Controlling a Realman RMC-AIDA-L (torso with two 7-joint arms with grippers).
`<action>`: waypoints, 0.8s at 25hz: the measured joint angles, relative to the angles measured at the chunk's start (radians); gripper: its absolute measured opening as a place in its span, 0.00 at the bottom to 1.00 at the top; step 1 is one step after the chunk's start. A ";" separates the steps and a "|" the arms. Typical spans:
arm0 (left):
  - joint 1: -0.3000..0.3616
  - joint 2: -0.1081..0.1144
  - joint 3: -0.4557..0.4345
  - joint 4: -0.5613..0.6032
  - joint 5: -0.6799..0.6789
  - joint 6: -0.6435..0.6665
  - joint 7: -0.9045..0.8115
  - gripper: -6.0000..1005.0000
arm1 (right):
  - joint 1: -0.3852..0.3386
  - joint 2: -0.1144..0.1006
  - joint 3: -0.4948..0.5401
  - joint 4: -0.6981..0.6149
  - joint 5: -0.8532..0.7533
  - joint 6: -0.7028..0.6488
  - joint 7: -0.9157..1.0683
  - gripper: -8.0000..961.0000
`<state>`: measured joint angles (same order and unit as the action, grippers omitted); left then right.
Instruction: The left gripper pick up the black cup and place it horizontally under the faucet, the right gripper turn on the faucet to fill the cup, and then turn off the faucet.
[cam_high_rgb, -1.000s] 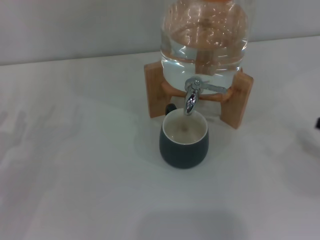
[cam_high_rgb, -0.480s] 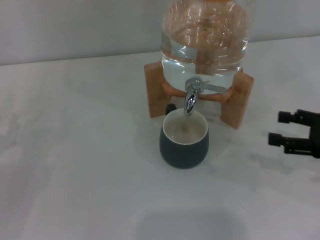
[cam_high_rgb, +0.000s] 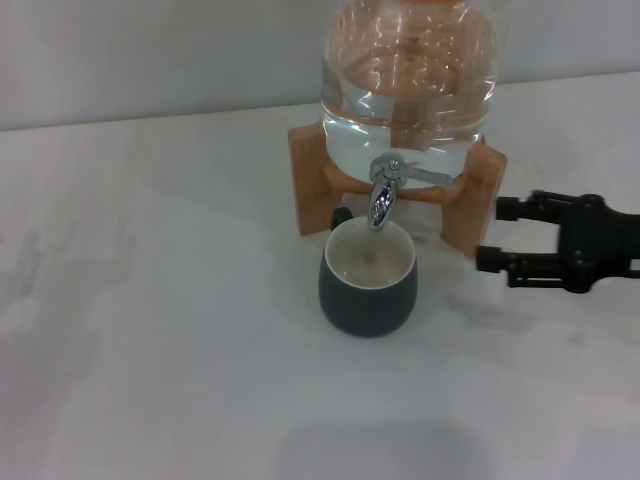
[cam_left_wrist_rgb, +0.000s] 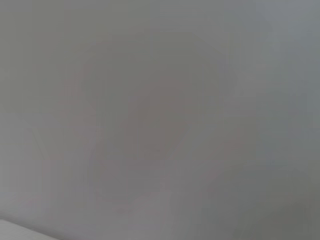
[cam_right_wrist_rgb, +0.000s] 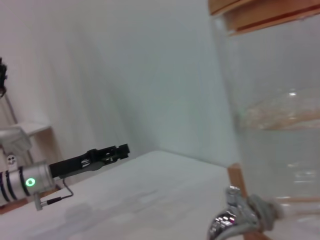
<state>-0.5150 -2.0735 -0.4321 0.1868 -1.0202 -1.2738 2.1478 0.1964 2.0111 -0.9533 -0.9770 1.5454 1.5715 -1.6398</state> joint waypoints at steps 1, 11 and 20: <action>0.000 0.000 0.000 0.000 0.000 0.000 0.000 0.52 | 0.000 0.000 -0.019 -0.010 0.005 -0.012 0.006 0.89; 0.004 -0.001 0.001 -0.004 0.000 0.001 0.000 0.52 | -0.008 0.000 -0.161 -0.103 0.064 -0.171 0.069 0.89; -0.002 0.000 0.001 -0.005 0.000 0.007 0.000 0.52 | -0.002 0.000 -0.171 -0.108 0.079 -0.179 0.074 0.89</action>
<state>-0.5172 -2.0735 -0.4310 0.1820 -1.0200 -1.2669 2.1475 0.1943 2.0110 -1.1242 -1.0851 1.6246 1.3925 -1.5661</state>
